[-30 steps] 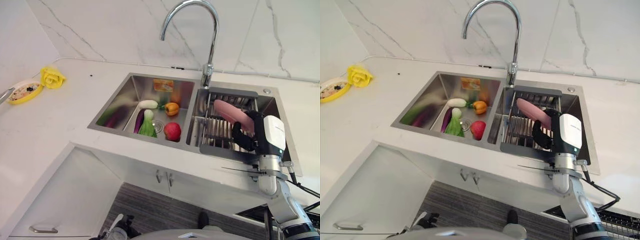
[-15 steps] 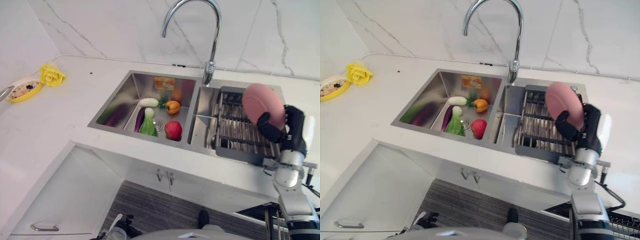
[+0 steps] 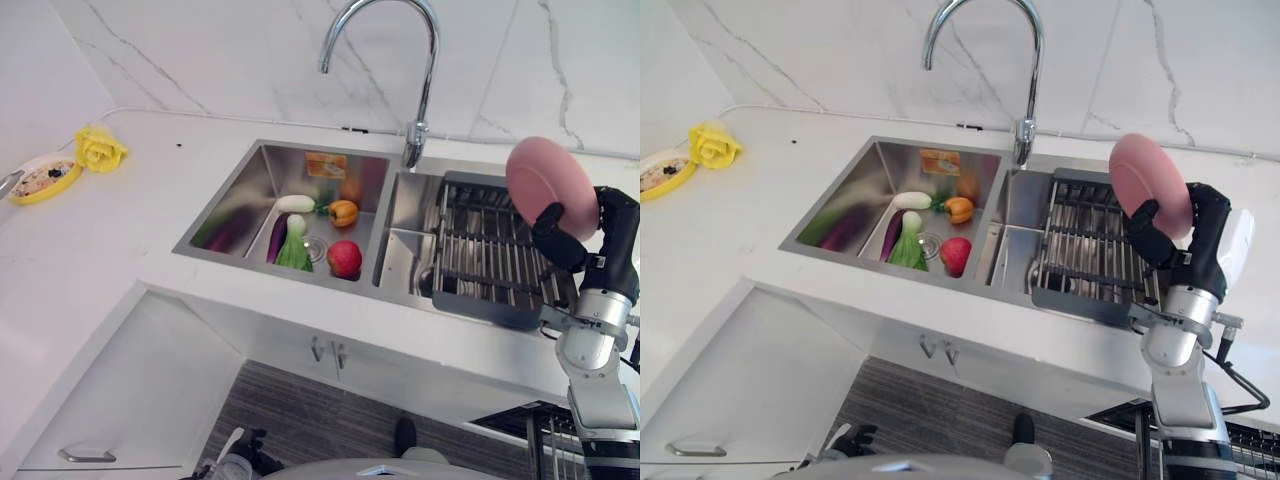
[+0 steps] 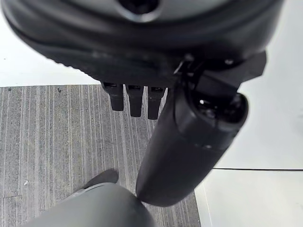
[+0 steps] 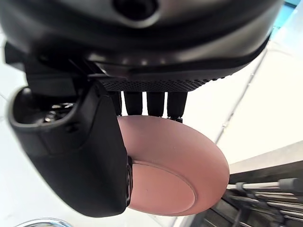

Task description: Place the dishes in the dishwasher.

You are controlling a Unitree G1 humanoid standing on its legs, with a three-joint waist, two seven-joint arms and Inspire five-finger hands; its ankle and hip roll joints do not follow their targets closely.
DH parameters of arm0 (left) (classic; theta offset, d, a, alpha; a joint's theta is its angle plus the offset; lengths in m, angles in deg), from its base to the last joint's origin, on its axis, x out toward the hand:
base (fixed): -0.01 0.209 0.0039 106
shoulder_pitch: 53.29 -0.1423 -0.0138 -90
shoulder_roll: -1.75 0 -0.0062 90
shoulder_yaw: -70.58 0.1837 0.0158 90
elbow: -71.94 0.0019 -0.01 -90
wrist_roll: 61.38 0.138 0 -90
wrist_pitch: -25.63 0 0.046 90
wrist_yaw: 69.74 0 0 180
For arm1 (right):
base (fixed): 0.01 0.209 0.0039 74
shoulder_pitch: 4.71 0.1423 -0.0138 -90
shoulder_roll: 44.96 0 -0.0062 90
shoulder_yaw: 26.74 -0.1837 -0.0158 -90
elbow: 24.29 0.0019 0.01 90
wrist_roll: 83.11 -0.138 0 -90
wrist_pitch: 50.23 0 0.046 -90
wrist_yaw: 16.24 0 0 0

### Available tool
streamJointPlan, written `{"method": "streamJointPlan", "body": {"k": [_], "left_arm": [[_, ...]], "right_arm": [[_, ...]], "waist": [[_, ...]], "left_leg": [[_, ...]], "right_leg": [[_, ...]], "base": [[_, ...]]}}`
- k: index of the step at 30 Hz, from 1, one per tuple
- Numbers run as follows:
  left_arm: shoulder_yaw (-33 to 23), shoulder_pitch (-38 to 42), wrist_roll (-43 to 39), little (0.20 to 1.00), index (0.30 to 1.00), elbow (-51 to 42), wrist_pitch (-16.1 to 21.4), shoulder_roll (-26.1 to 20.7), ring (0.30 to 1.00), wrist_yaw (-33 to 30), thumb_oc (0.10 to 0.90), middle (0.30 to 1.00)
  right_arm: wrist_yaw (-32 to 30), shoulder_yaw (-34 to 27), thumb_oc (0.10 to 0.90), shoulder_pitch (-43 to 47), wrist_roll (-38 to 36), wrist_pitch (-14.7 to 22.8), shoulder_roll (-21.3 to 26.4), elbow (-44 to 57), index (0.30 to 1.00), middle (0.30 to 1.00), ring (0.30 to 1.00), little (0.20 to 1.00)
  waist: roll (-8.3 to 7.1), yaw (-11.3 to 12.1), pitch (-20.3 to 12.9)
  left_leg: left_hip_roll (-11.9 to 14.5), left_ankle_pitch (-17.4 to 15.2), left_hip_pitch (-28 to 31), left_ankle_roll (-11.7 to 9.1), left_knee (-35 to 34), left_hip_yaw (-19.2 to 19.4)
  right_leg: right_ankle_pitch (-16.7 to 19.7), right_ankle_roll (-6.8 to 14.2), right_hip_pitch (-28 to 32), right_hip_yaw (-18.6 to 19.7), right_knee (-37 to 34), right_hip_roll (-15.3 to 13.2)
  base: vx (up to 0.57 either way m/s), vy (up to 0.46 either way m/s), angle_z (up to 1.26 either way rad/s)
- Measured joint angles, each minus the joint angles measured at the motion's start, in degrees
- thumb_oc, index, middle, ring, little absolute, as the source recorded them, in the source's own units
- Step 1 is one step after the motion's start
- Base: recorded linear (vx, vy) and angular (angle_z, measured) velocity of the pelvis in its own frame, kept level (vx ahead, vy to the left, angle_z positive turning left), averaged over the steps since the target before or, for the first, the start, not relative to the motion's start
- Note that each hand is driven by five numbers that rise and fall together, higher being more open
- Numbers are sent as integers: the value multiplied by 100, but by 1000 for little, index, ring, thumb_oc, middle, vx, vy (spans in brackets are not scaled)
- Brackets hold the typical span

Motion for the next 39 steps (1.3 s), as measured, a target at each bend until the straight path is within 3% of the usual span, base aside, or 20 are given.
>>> {"method": "streamJointPlan", "body": {"k": [9, 13, 14, 15, 16, 17, 18, 20, 21, 22, 23, 25, 26, 27, 28, 30, 32, 34, 38, 39], "left_arm": [[-10, 81, 6, 900, 900, 2, 8, -90, 900, -13, 800, 900], [-11, 202, 9, 900, 900, 91, 32, -265, 900, 7, 800, 900], [-74, 302, 43, 900, 900, 266, 120, -456, 900, 12, 800, 900], [-106, 404, 144, 900, 900, 406, 120, -547, 900, 32, 800, 900], [-128, 468, 252, 900, 900, 515, 121, -619, 900, 49, 800, 900], [-147, 555, 349, 900, 900, 638, 124, -687, 900, 67, 800, 900], [-220, 572, 452, 900, 900, 669, 123, -718, 900, 72, 800, 900], [-205, 581, 506, 900, 900, 675, 130, -782, 900, 88, 800, 900], [-207, 573, 509, 900, 900, 697, 127, -817, 900, 94, 800, 900], [-185, 512, 511, 900, 900, 712, 115, -789, 900, 99, 800, 900], [-186, 473, 510, 900, 900, 700, 122, -858, 900, 95, 800, 900], [-262, 431, 484, 900, 900, 736, 117, -959, 900, 102, 800, 900], [-428, 430, 444, 900, 900, 606, 105, -911, 900, 95, 800, 900], [-420, 432, 439, 900, 900, 563, 128, -850, 900, 114, 800, 900], [-453, 396, 380, 900, 900, 481, 145, -690, 900, 101, 800, 900], [-451, 389, 344, 900, 900, 551, 79, -655, 900, 87, 800, 900], [-455, 192, 279, 900, 900, 561, 87, -706, 900, 84, 800, 900], [-460, 141, 249, 900, 900, 704, 79, -647, 900, 66, 800, 900], [-376, 22, 255, 900, 900, 809, -3, -688, 900, 36, 800, 900], [-221, -6, 263, 900, 900, 780, -10, -695, 900, 51, 800, 900]], "right_arm": [[-117, -937, 400, -173, 816, 254, 547, 628, 300, 300, 300, 300], [-263, -1062, 400, -331, 1131, 243, 504, 577, 300, 300, 300, 300], [-260, -900, 400, -293, 1406, 234, 502, 467, 300, 300, 300, 300], [-271, -851, 400, -349, 1528, 246, 516, 391, 300, 300, 300, 300], [-274, -804, 400, -368, 1695, 257, 519, 241, 300, 300, 300, 300], [-296, -782, 400, -447, 1850, 215, 512, 52, 300, 300, 300, 300], [-304, -785, 400, -536, 1908, 117, 496, -178, 300, 300, 300, 300], [-343, -795, 400, -584, 2104, 4, 595, -483, 300, 300, 300, 300], [-343, -685, 400, -618, 2382, -34, 862, -707, 300, 300, 300, 300], [-319, -567, 400, -677, 2557, -87, 1033, -738, 300, 300, 300, 300], [-289, -564, 400, -714, 2683, -58, 1084, -681, 300, 300, 300, 300], [-312, -346, 400, -595, 2913, -26, 1088, -743, 300, 300, 300, 300], [-171, -140, 400, -370, 3049, -135, 1176, -750, 300, 300, 300, 300], [-168, -142, 400, -309, 3111, -152, 1251, -741, 300, 300, 300, 300], [-109, -94, 400, -34, 3277, -238, 1488, -764, 300, 300, 300, 300], [-61, -86, 400, -394, 3466, -285, 1490, -640, 300, 300, 300, 300], [-24, 11, 400, -395, 3592, -293, 1491, -584, 300, 300, 300, 300], [-25, 6, 400, -382, 3645, -339, 1563, -378, 300, 300, 300, 300], [-43, 13, 400, -342, 3644, -390, 1755, 105, 300, 300, 300, 300], [-34, 18, 400, -342, 3647, -383, 1862, 142, 300, 300, 300, 300]], "waist": [[-182, -52, 84], [-542, -256, 164], [-836, -258, 247], [-978, -314, 300], [-1053, -338, 343], [-1095, -454, 344], [-1035, -493, 358], [-945, -364, 337], [-882, -187, 321], [-788, -55, 269], [-858, 38, 173], [-1051, 127, 249], [-1175, 312, 241], [-1177, 293, 232], [-932, 476, 245], [-761, 389, 185], [-755, 356, 126], [-685, 334, 36], [-816, 170, -156], [-711, 128, -202]], "left_leg": [[-192, 12, -90, -17, -2, 178], [-422, 35, -218, 22, 5, 508], [-532, 38, -266, 27, 16, 1033], [-563, 33, -297, 55, 37, 1229], [-530, 44, -336, 89, 57, 1363], [-454, 52, -409, 126, 67, 1419], [-321, 54, -372, 154, 53, 1496], [-118, 57, -398, 157, 59, 1802], [55, 60, -348, 150, 78, 2158], [138, 67, -340, 143, 97, 2201], [175, 74, -343, 99, 151, 2183], [325, -120, -779, -121, 1228, 2241], [10, -327, -1256, 173, 1271, 1993], [-190, -180, -1380, 349, 787, 1910], [-177, 578, -1425, 171, 238, 2040], [169, 439, -1274, 7, 555, 2158], [458, 273, -1077, -165, 775, 2395], [611, 233, -904, -225, 792, 2590], [884, 323, -823, -222, 1472, 2519], [886, 407, -804, -252, 1366, 2500]], "right_leg": [[159, 47, -210, 197, 31, -120], [309, 52, -681, 487, 260, -181], [637, 37, -1023, 544, 258, -155], [882, 132, -1090, 538, 129, -146], [1084, 452, -1140, 487, 2, -134], [949, 597, -1159, 217, -2, -164], [719, 732, -1072, -121, 38, -186], [359, 625, -1029, -527, 496, -389], [-84, 604, -916, -956, 1228, -673], [-247, 394, -839, -1091, 1567, -775], [-188, 292, -592, -1060, 1385, -783], [-93, -184, -198, -1103, 699, -681], [162, -157, -284, -854, 295, -781], [291, -5, -253, -782, 7, -752], [-48, 57, -393, -777, 8, -630], [-421, 22, -236, -1019, 297, -493], [-629, -89, -133, -1002, 373, -300], [-642, -162, -60, -931, 360, -147], [-623, -345, 381, -545, 47, 75], [-661, -305, 431, -548, 44, 124]], "base": [[-77, 108, -10], [-229, 91, -59], [-264, -13, -147], [-201, -26, -150], [-138, -11, -64], [-161, -12, -42], [-230, -13, -41], [-190, -18, -75], [-172, -46, -103], [-192, -65, -113], [-194, -63, -78], [-147, -140, -70], [-151, -189, -77], [-85, -275, -131], [19, -150, -79], [42, -231, -50], [53, -184, -58], [20, -154, -79], [18, -139, -51], [1, -127, -7]]}}
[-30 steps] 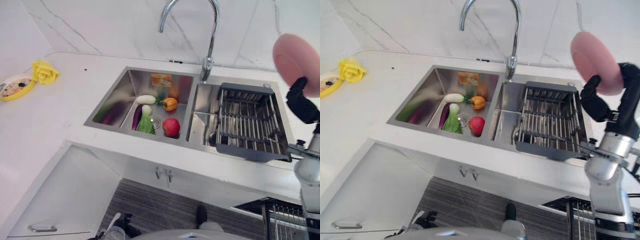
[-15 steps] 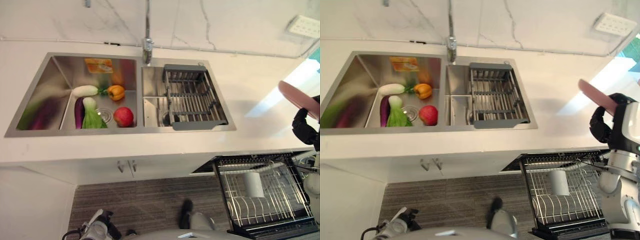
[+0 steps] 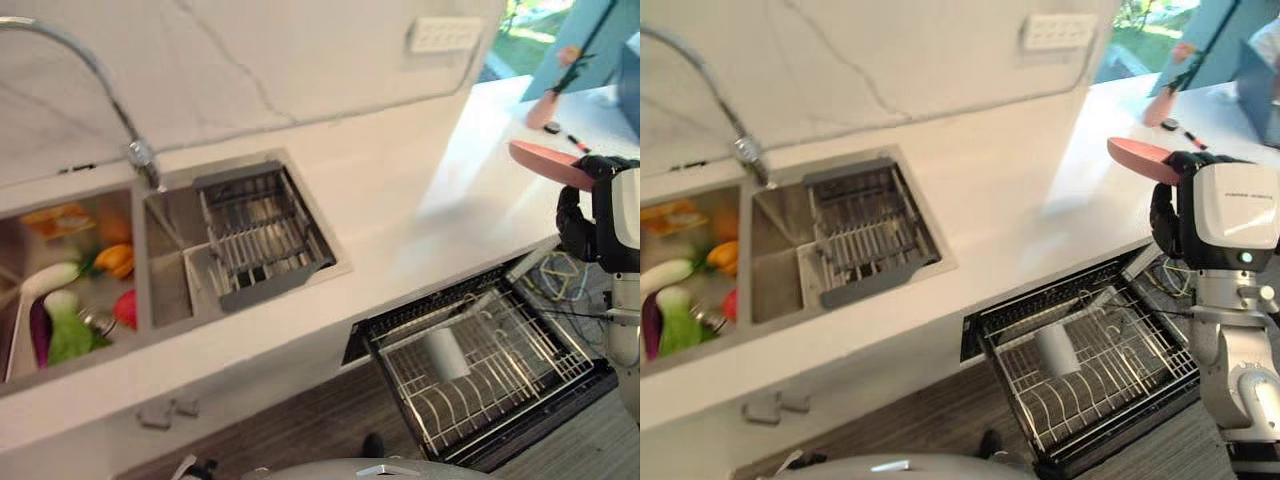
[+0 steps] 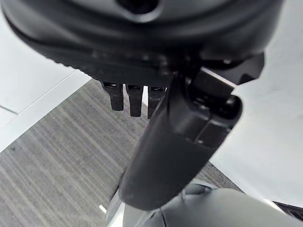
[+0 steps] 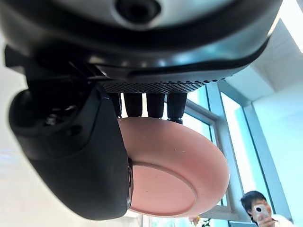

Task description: Place the dishes in the dishwasher.

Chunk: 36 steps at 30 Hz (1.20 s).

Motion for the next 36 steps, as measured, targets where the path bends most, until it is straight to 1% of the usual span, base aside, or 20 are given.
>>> {"method": "streamJointPlan", "body": {"k": [3, 5, 7, 8, 9, 10, 11, 12, 13, 14, 15, 17, 18, 20, 22, 23, 26, 29, 32, 36], "left_arm": [[136, -22, 132, 900, 900, -12, -54, 87, 900, 34, 800, 900], [293, -9, 172, 900, 900, -68, -96, 49, 900, 37, 800, 900], [343, 21, 179, 900, 900, -87, -117, 2, 900, 29, 800, 900], [424, 19, 179, 900, 900, -152, -116, -31, 900, 27, 800, 900], [472, 34, 185, 900, 900, -259, -104, -95, 900, 24, 800, 900], [478, 99, 188, 900, 900, -306, -99, -88, 900, 37, 800, 900], [560, 171, 189, 900, 900, -324, -120, -64, 900, 35, 800, 900], [625, 262, 173, 900, 900, -347, -110, 47, 900, 69, 800, 900], [690, 303, 189, 900, 900, -356, -118, 129, 900, 57, 800, 900], [788, 314, 205, 900, 900, -361, -150, 66, 900, 36, 800, 900], [790, 371, 186, 900, 900, -370, -148, 26, 900, 44, 800, 900], [897, 525, 215, 900, 900, -355, -170, -54, 900, 85, 800, 900], [917, 574, 201, 900, 900, -320, -161, -35, 900, 189, 800, 900], [1109, 496, 273, 900, 900, -534, -63, 24, 900, 238, 800, 900], [1111, 447, 264, 900, 900, -614, 78, 47, 900, 345, 800, 900], [900, 438, 134, 900, 900, -605, 82, 190, 900, 304, 800, 900], [482, 508, 110, 900, 900, -291, 144, 244, 900, 459, 800, 900], [383, 572, 125, 900, 900, -155, 109, 263, 900, 477, 800, 900], [256, 538, 156, 900, 900, -99, 70, 298, 900, 503, 800, 900], [275, 441, 103, 900, 900, -111, -56, 318, 900, 540, 800, 900]], "right_arm": [[19, 39, 400, -10, 1, 116, 45, 109, 300, 300, 300, 300], [84, 321, 400, 7, 4, 239, 41, 332, 300, 300, 300, 300], [157, 640, 400, 20, 10, 411, 44, 488, 300, 300, 300, 300], [202, 846, 400, 96, 14, 485, 44, 537, 300, 300, 300, 300], [246, 1064, 400, 187, 19, 556, 32, 570, 300, 300, 300, 300], [273, 1211, 400, 240, 20, 595, 45, 578, 300, 300, 300, 300], [359, 1228, 400, 238, 21, 645, 81, 627, 300, 300, 300, 300], [415, 1249, 400, 283, 21, 681, 300, 643, 300, 300, 300, 300], [469, 1231, 400, 289, 24, 679, 426, 629, 300, 300, 300, 300], [510, 1285, 400, 271, 5, 674, 283, 589, 300, 300, 300, 300], [508, 1287, 400, 262, 0, 669, 199, 571, 300, 300, 300, 300], [516, 1168, 400, 49, 16, 664, 133, 577, 300, 300, 300, 300], [491, 817, 400, -501, 66, 675, -104, 669, 300, 300, 300, 300], [573, 814, 400, -729, 262, 558, -285, 438, 300, 300, 300, 300], [544, 890, 400, -773, 428, 462, -452, 249, 300, 300, 300, 300], [458, 886, 400, -768, 465, 405, -514, 243, 300, 300, 300, 300], [406, 884, 400, -773, 710, 295, -539, 248, 300, 300, 300, 300], [394, 880, 400, -883, 868, 216, -542, 240, 300, 300, 300, 300], [397, 824, 400, -1202, 910, 179, -538, 231, 300, 300, 300, 300], [492, 810, 400, -1471, 916, 108, -624, 92, 300, 300, 300, 300]], "waist": [[153, -152, -103], [155, -146, -103], [84, -128, -60], [31, -62, -28], [-105, 3, 42], [-189, -9, 94], [-184, -64, 102], [-10, -93, 212], [128, -179, 267], [55, -187, 295], [38, -187, 315], [-84, -330, 396], [-103, -381, 391], [-85, -413, 399], [-39, -426, 420], [-20, -424, 429], [-57, -421, 452], [-73, -433, 492], [-34, -490, 488], [-19, -610, 496]], "left_leg": [[21, 14, 176, -70, -158, -67], [64, 45, 222, -122, -102, -76], [101, 44, 221, -122, 212, -194], [111, 44, 190, -122, 482, -403], [60, -114, -29, -162, 806, -857], [-139, -354, -72, -207, 542, -1273], [-314, -474, -165, -184, 273, -1621], [-501, -256, -172, -3, -213, -2001], [-452, -263, -152, -16, -253, -1944], [-497, -237, -94, -161, -278, -2038], [-553, -278, -99, -168, -302, -2216], [-718, -234, -150, -60, -448, -2209], [-914, 4, -64, 91, -862, -2350], [-1113, 198, 36, 148, -1142, -2359], [-1236, 244, 79, 204, -1270, -2298], [-1262, 273, 124, 228, -1338, -2289], [-1280, 277, 256, 244, -1369, -2195], [-1268, 251, 401, 273, -1377, -2143], [-1259, 178, 543, 343, -1399, -1910], [-1273, 166, 704, 306, -1372, -1669]], "right_leg": [[-57, 12, 85, -77, 1, 87], [-66, -8, 91, 17, 1, 125], [-75, -30, 122, 145, 1, 157], [-90, -58, 143, 303, 1, 138], [-56, -115, 124, 489, 3, 20], [-38, -108, 92, 661, 0, -52], [-19, -76, 16, 703, -1, -91], [28, -17, -1, 835, 3, -10], [26, 33, 15, 894, 2, 112], [27, 60, -22, 971, 33, 82], [18, 94, -107, 1031, 82, 37], [121, 234, -87, 953, 9, -145], [163, 295, -67, 761, 14, -318], [128, 436, -227, 770, 168, -497], [156, 527, -288, 832, 191, -619], [156, 545, -288, 841, 195, -641], [158, 568, -244, 944, 234, -660], [147, 581, -121, 983, 224, -654], [129, 612, -178, 1214, 271, -586], [138, 606, -226, 1454, 367, -520]], "base": [[-14, -111, 8], [-15, -64, -22], [-105, -49, -40], [-115, -24, -73], [-16, 14, -82], [-29, 8, -63], [-41, 61, -59], [-76, 80, -48], [-64, 80, -54], [-44, 68, -44], [-18, 135, -39], [-40, 202, 13], [-99, 180, 60], [-101, 169, 27], [-56, 143, -10], [-32, 117, -13], [-5, 88, -14], [2, 68, -12], [9, 45, -35], [14, 35, -37]]}}
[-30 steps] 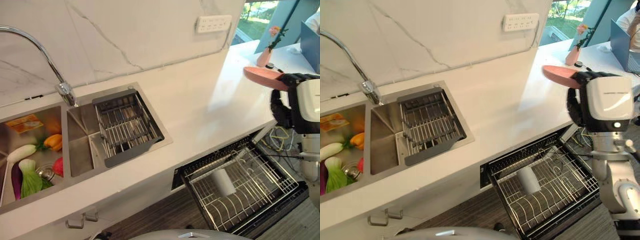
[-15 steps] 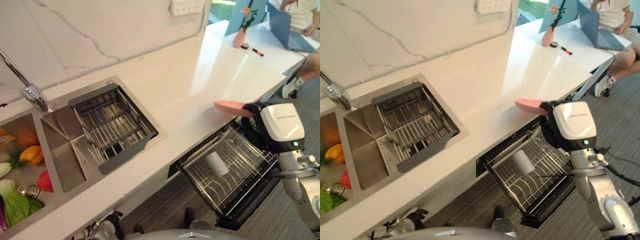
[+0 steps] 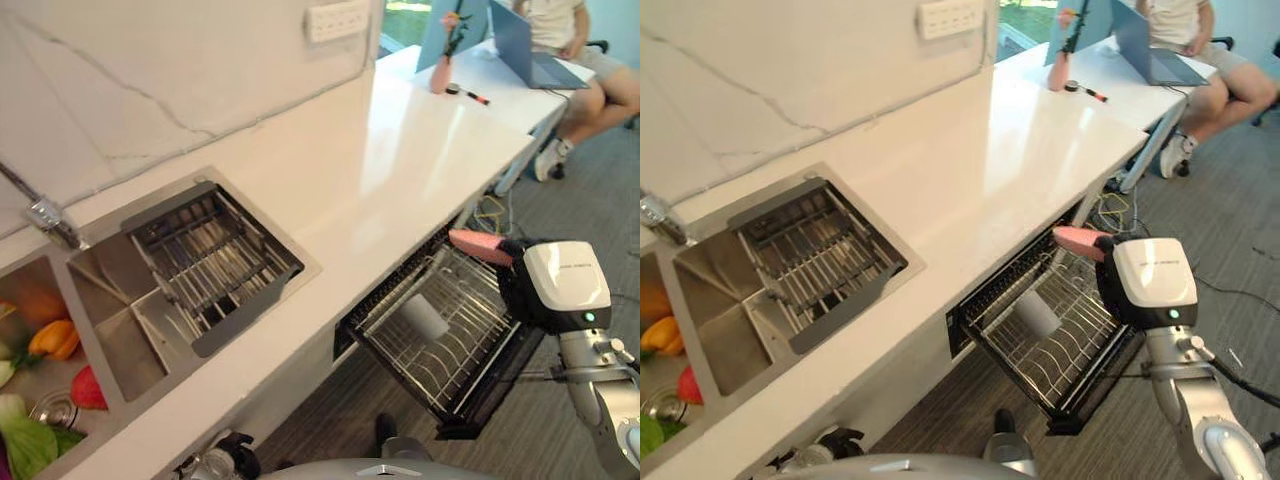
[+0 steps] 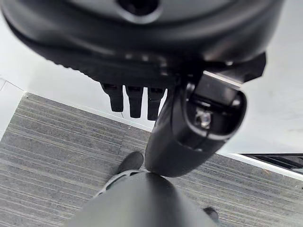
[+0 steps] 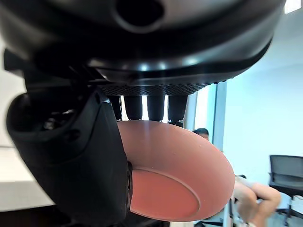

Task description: Place the dishes in the dishwasher.

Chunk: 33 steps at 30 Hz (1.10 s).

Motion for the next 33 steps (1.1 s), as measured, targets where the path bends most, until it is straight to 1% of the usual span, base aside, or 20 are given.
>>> {"method": "streamJointPlan", "body": {"k": [1, 3, 7, 11, 12, 14, 15, 16, 17, 18, 19, 20, 21, 22, 23, 25, 27, 30, 31, 33], "left_arm": [[3, -40, -15, 900, 900, -12, -30, -17, 900, 44, 800, 900], [14, -61, -19, 900, 900, -50, -34, -20, 900, 51, 800, 900], [469, -100, -146, 900, 900, -286, -59, -74, 900, 43, 800, 900], [509, -34, -212, 900, 900, -596, 82, -24, 900, -86, 800, 900], [511, -48, -239, 900, 900, -670, 147, 55, 900, -178, 800, 900], [513, 2, -240, 900, 900, -778, 273, 178, 900, -248, 800, 900], [494, 16, -246, 900, 900, -766, 296, 240, 900, -253, 800, 900], [490, 28, -245, 900, 900, -770, 323, 257, 900, -252, 800, 900], [450, 33, -244, 900, 900, -775, 322, 268, 900, -253, 800, 900], [376, 25, -244, 900, 900, -743, 325, 276, 900, -255, 800, 900], [231, 27, -244, 900, 900, -729, 358, 287, 900, -259, 800, 900], [130, 27, -243, 900, 900, -702, 368, 288, 900, -276, 800, 900], [121, 44, -238, 900, 900, -665, 378, 301, 900, -200, 800, 900], [114, 63, -238, 900, 900, -632, 372, 343, 900, -170, 800, 900], [84, 65, -236, 900, 900, -608, 402, 374, 900, -136, 800, 900], [-13, 120, -237, 900, 900, -501, 399, 470, 900, -129, 800, 900], [-4, 129, -238, 900, 900, -498, 403, 508, 900, -122, 800, 900], [4, 183, -244, 900, 900, -497, 398, 564, 900, -92, 800, 900], [1, 193, -247, 900, 900, -500, 400, 578, 900, -77, 800, 900], [11, 204, -249, 900, 900, -498, 402, 601, 900, -47, 800, 900]], "right_arm": [[4, 3, 400, -14, 0, -9, -89, -80, 300, 300, 300, 300], [13, -2, 400, -45, -1, -123, -130, -120, 300, 300, 300, 300], [18, 34, 400, -47, -20, -218, -356, -344, 300, 300, 300, 300], [249, 489, 400, 35, -26, -210, -315, -756, 300, 300, 300, 300], [305, 680, 400, 88, -25, -225, -295, -846, 300, 300, 300, 300], [396, 1045, 400, 218, -15, -188, -255, -973, 300, 300, 300, 300], [412, 1124, 400, 244, -13, -91, -253, -971, 300, 300, 300, 300], [421, 1241, 400, 296, -10, -46, -240, -971, 300, 300, 300, 300], [457, 1319, 400, 348, -9, -1, -224, -971, 300, 300, 300, 300], [462, 1329, 400, 359, -4, 47, -223, -971, 300, 300, 300, 300], [466, 1339, 400, 385, 2, 56, -199, -972, 300, 300, 300, 300], [475, 1353, 400, 411, 4, 66, -146, -972, 300, 300, 300, 300], [479, 1359, 400, 425, 11, 81, -75, -972, 300, 300, 300, 300], [491, 1366, 400, 479, 36, 84, -8, -981, 300, 300, 300, 300], [509, 1376, 400, 549, 82, 84, 17, -990, 300, 300, 300, 300], [510, 1431, 400, 612, 212, 85, 153, -992, 300, 300, 300, 300], [508, 1488, 400, 735, 214, 149, 227, -1092, 300, 300, 300, 300], [515, 1585, 400, 992, 213, 147, 213, -1520, 300, 300, 300, 300], [518, 1609, 400, 1023, 214, 148, 213, -1624, 300, 300, 300, 300], [517, 1913, 400, 1262, 266, 130, 220, -2186, 300, 300, 300, 300]], "waist": [[9, 10, 0], [2, -48, 8], [-18, -114, 18], [-30, -104, 12], [-22, -19, 10], [-24, 192, 8], [-28, 271, 6], [-25, 299, 1], [-32, 329, -1], [-22, 409, -18], [32, 495, -51], [40, 531, -56], [105, 532, -104], [117, 564, -114], [159, 582, -134], [184, 588, -143], [191, 606, -138], [207, 669, -128], [233, 725, -115], [254, 751, -103]], "left_leg": [[58, -2, 48, -4, -4, 130], [56, -7, 86, -9, -1, 321], [87, -55, 226, 23, -33, 624], [85, -32, 218, 55, -34, 747], [86, -27, 190, 64, -35, 765], [116, -27, 193, 64, -35, 841], [128, -28, 186, 63, -35, 803], [129, -34, 181, 54, -36, 705], [142, -61, 191, 11, -35, 600], [161, -16, 135, 69, -33, 578], [172, -16, 109, 69, -31, 549], [179, -16, 89, 68, -30, 501], [170, -6, 64, 53, -3, 405], [163, 36, 26, -8, 2, 349], [162, 42, -9, -18, 3, 302], [161, 46, -20, -23, 4, 177], [153, 40, -55, -15, 4, 49], [108, 33, -73, -4, 5, -52], [95, 35, -100, -3, 5, -72], [70, 34, -139, -2, 19, -142]], "right_leg": [[0, -1, -22, 91, 41, 26], [67, -11, -159, 156, 87, 47], [96, -43, -192, 212, 96, 85], [103, -32, -271, 131, 113, 36], [103, -28, -270, -106, 108, -34], [137, 27, -275, -875, 127, -240], [150, 48, -271, -1196, 171, -330], [183, 101, -272, -1365, 252, -393], [192, 114, -275, -1422, 317, -406], [193, 113, -268, -1458, 343, -404], [192, 109, -267, -1532, 341, -405], [194, 110, -255, -1547, 338, -401], [200, 112, -252, -1575, 343, -401], [216, 40, -257, -1604, 342, -397], [223, 27, -247, -1649, 313, -404], [252, -37, -135, -1788, 238, -420], [230, -47, -66, -1890, 237, -455], [198, -42, -66, -1946, 269, -513], [197, -41, -63, -1967, 275, -537], [180, -15, -40, -2032, 292, -591]], "base": [[-6, 4, -51], [7, 15, -59], [3, 6, -41], [-31, -27, -24], [-12, -35, -14], [32, -38, -14], [22, -50, 15], [33, -42, 36], [3, -47, 40], [49, -25, 30], [32, -15, 22], [28, -20, 29], [24, -16, 37], [35, -21, 36], [32, -11, 28], [22, 7, 34], [10, 19, 32], [-7, 17, 17], [5, 22, 11], [20, 13, 23]]}}
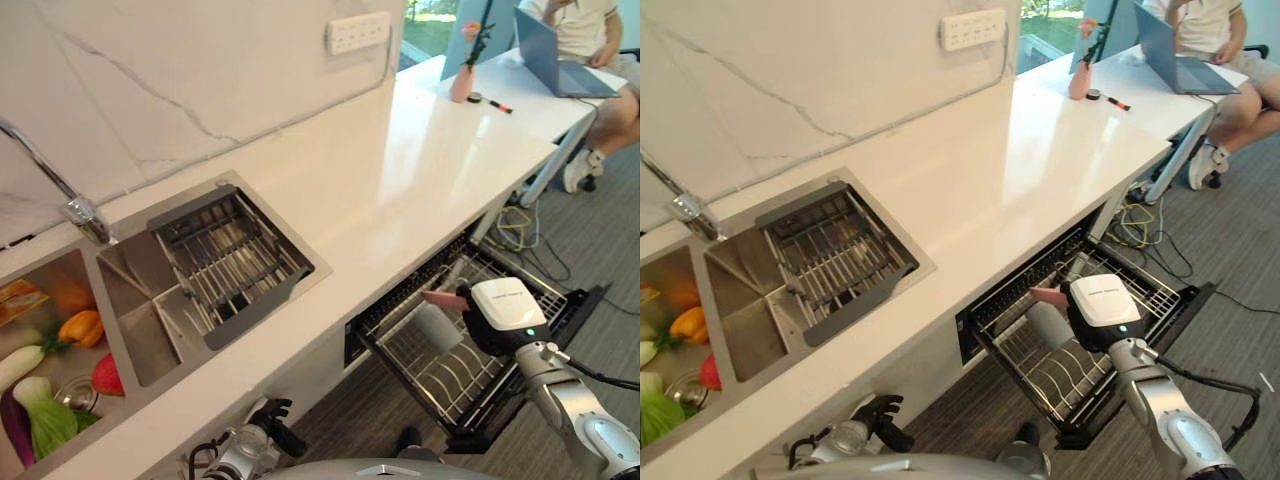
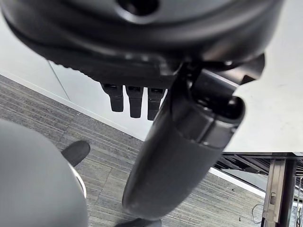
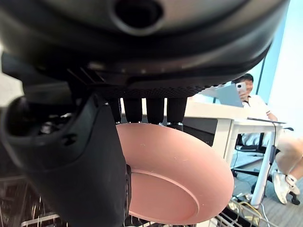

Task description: Place the dishes in the dishwasher.

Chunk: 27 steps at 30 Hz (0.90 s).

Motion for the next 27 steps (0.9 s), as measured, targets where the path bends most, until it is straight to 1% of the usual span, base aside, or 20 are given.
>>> {"method": "streamJointPlan", "body": {"k": [1, 3, 4, 5, 7, 8, 9, 10, 11, 12, 14, 17, 18, 19, 22, 24, 27], "left_arm": [[1, 10, -18, 900, 900, 0, 3, 16, 900, 2, 800, 900], [5, 28, -128, 900, 900, 0, -2, 23, 900, 18, 800, 900], [3, 32, -166, 900, 900, 7, -6, 31, 900, 33, 800, 900], [1, 36, -186, 900, 900, 31, -7, 31, 900, 33, 800, 900], [6, 45, -210, 900, 900, 50, -4, 30, 900, 33, 800, 900], [6, 46, -224, 900, 900, 51, -1, 30, 900, 33, 800, 900], [14, 48, -236, 900, 900, 54, 0, 30, 900, 34, 800, 900], [23, 50, -245, 900, 900, 54, 3, 30, 900, 34, 800, 900], [38, 52, -260, 900, 900, 55, 4, 29, 900, 33, 800, 900], [43, 52, -293, 900, 900, 63, 5, 30, 900, 34, 800, 900], [69, 57, -339, 900, 900, 74, 16, 33, 900, 41, 800, 900], [79, 72, -368, 900, 900, 80, 29, 64, 900, 52, 800, 900], [79, 72, -368, 900, 900, 80, 29, 64, 900, 52, 800, 900], [118, 82, -378, 900, 900, 80, 27, 92, 900, 64, 800, 900], [159, 86, -378, 900, 900, 84, 30, 136, 900, 93, 800, 900], [168, 88, -378, 900, 900, 84, 44, 158, 900, 150, 800, 900], [172, 89, -376, 900, 900, 88, 49, 172, 900, 179, 800, 900]], "right_arm": [[3, 161, 400, 58, 173, -16, -52, -493, 300, 300, 300, 300], [-5, 295, 400, 60, 224, -61, -91, -894, 300, 300, 300, 300], [-55, 296, 400, 95, 270, -127, -102, -980, 300, 300, 300, 300], [-163, 294, 400, 201, 328, -160, -154, -1153, 300, 300, 300, 300], [-188, 299, 400, 312, 386, -226, -189, -1332, 300, 300, 300, 300], [-187, 307, 400, 449, 385, -286, -263, -1594, 300, 300, 300, 300], [-178, 410, 420, 688, 385, -416, -368, -2089, 331, 331, 331, 331], [-178, 464, 604, 747, 385, -469, -380, -2187, 606, 606, 606, 606], [-192, 467, 759, 796, 384, -498, -427, -2293, 839, 839, 839, 839], [-195, 456, 800, 839, 381, -526, -489, -2374, 900, 900, 900, 900], [-179, 467, 800, 858, 367, -535, -560, -2429, 900, 900, 900, 900], [-23, 729, 800, 862, 246, -439, -700, -2543, 900, 900, 900, 900], [-23, 729, 800, 862, 246, -439, -700, -2543, 900, 900, 900, 900], [11, 888, 800, 849, 157, -355, -802, -2539, 900, 900, 900, 900], [99, 1065, 800, 846, 118, -213, -835, -2482, 900, 900, 900, 900], [139, 1133, 800, 848, -2, -83, -838, -2455, 900, 900, 900, 900], [156, 1132, 800, 837, -80, 13, -840, -2342, 900, 900, 900, 900]], "waist": [[16, 23, -2], [46, 24, 50], [82, 24, 66], [81, 6, 67], [82, 11, 66], [81, 25, 67], [82, 31, 67], [88, 35, 69], [96, 36, 71], [100, 34, 70], [120, 31, 76], [189, 35, 111], [189, 35, 111], [249, 37, 114], [321, 35, 114], [350, 57, 104], [358, 55, 103]], "left_leg": [[-21, 2, -48, 10, 14, -108], [-41, 9, -53, 18, 15, -218], [-50, 11, -63, 20, 15, -225], [-47, 11, -58, 20, 14, -226], [-44, 10, -53, 20, 13, -229], [-43, 10, -55, 20, 12, -237], [-43, 10, -55, 20, 13, -261], [-43, 10, -58, 20, 13, -275], [-43, 10, -57, 20, 13, -293], [-42, 10, -52, 20, 13, -300], [-44, 11, -52, 19, 13, -324], [-68, 11, -68, 20, 13, -372], [-68, 11, -68, 20, 13, -372], [-80, 12, -73, 19, 12, -380], [-105, 14, -76, 21, 14, -459], [-123, 14, -80, 22, 15, -522], [-131, 14, -99, 22, 12, -562]], "right_leg": [[-22, 29, 22, -107, 22, -52], [-40, 52, 92, -207, 21, -79], [-40, 56, 94, -212, 13, -90], [-40, 57, 104, -215, 8, -86], [-40, 57, 113, -223, 7, -89], [-41, 58, 122, -240, 7, -88], [-48, 64, 151, -289, 6, -95], [-49, 65, 152, -295, 5, -99], [-49, 65, 156, -302, 5, -104], [-50, 65, 168, -308, -2, -115], [-52, 68, 179, -330, -2, -127], [-55, 73, 194, -373, 0, -144], [-55, 73, 194, -373, 0, -144], [-53, 75, 196, -381, 2, -150], [-44, 75, 252, -468, 0, -188], [-87, 132, 288, -534, 20, -221], [-100, 153, 312, -601, 18, -234]], "base": [[22, 6, 37], [20, 17, 31], [24, 26, 11], [0, 0, 0], [6, 4, 2], [14, 16, 10], [20, 25, 11], [16, 21, 10], [0, 0, 0], [0, 0, 0], [12, 32, 6], [12, 32, 7], [2, 36, 3], [-3, 49, 4], [-9, 37, 14], [-6, 21, 19], [1, 23, 10]]}}
